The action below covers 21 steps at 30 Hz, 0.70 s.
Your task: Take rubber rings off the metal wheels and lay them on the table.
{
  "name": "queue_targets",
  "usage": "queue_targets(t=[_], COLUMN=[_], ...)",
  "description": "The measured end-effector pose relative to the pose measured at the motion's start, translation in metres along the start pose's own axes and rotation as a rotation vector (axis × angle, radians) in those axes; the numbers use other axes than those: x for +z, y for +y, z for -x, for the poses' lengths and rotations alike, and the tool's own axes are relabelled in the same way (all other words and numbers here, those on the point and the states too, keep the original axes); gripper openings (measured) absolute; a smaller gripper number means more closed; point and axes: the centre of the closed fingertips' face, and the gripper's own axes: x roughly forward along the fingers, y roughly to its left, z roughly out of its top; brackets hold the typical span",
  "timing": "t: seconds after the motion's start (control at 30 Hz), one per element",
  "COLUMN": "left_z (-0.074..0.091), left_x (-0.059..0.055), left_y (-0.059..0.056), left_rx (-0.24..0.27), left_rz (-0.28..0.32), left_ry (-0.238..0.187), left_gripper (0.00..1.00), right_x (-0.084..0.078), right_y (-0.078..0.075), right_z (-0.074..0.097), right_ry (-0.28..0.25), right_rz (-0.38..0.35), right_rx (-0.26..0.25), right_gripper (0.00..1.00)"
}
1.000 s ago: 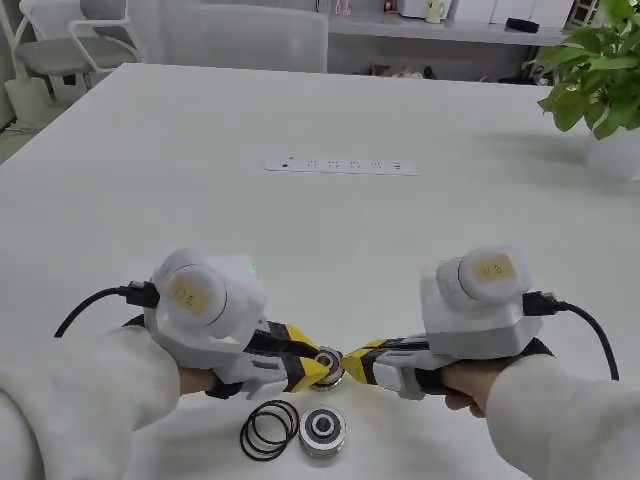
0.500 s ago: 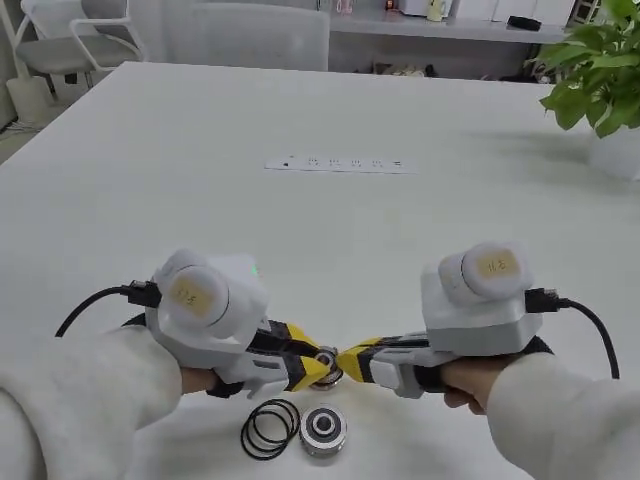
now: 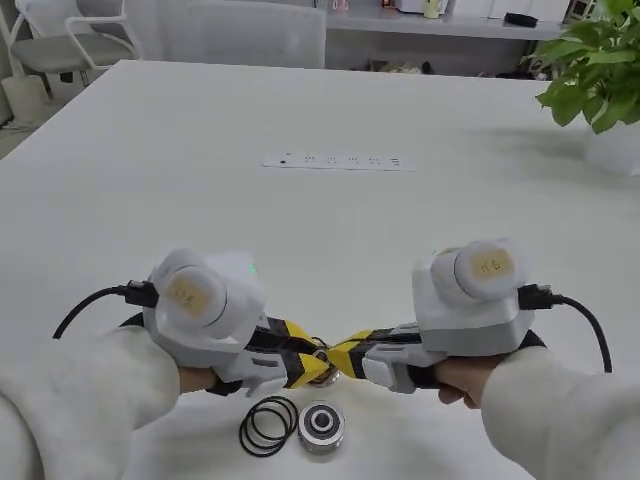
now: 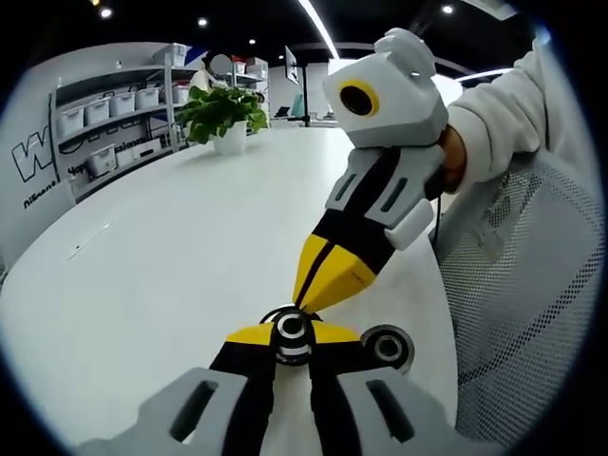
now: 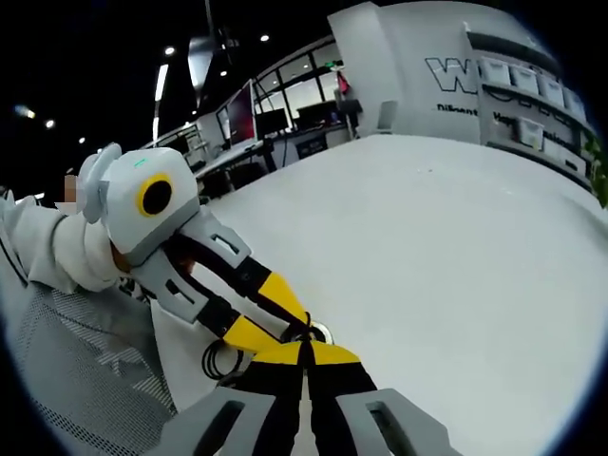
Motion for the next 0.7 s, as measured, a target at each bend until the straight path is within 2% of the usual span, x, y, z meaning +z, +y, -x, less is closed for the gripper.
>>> queue_targets(t=[0.1,0.2,0.33,0.43,0.57,0.7], left_z=[0.003,0.008,0.016,0.023,0.032,0.042], left_x=[-0.001,-0.001,0.006,0.012,0.018,0.022], left_y=[0.000,-0.001,-0.001,0.003,0.006,0.007], left_rx=[-0.016,-0.031,-0.044,-0.033,-0.026,-0.024], left_rz=[-0.011,-0.010,-0.021,-0.023,-0.026,-0.038], left_ry=[0.009,0.012,-0.004,-0.027,-0.034,-0.039], left_gripper=[0.08,0.16,0.17,0.23,0.33,0.37], right_x=[0.002,0.003,0.005,0.009,0.012,0.015], right_y=[0.000,0.002,0.002,0.002,0.005,0.011], right_z=[0.001,0.001,0.002,0.004,0.004,0.004], right_ry=[-0.009,-0.012,-0.019,-0.035,-0.049,-0.056], right_rz=[-0.009,-0.015,-0.024,-0.036,-0.055,-0.068], right_rx=[0.001,0.007,0.010,0.014,0.029,0.055], right_gripper=[0.00,0.00,0.00,0.00,0.00,0.00])
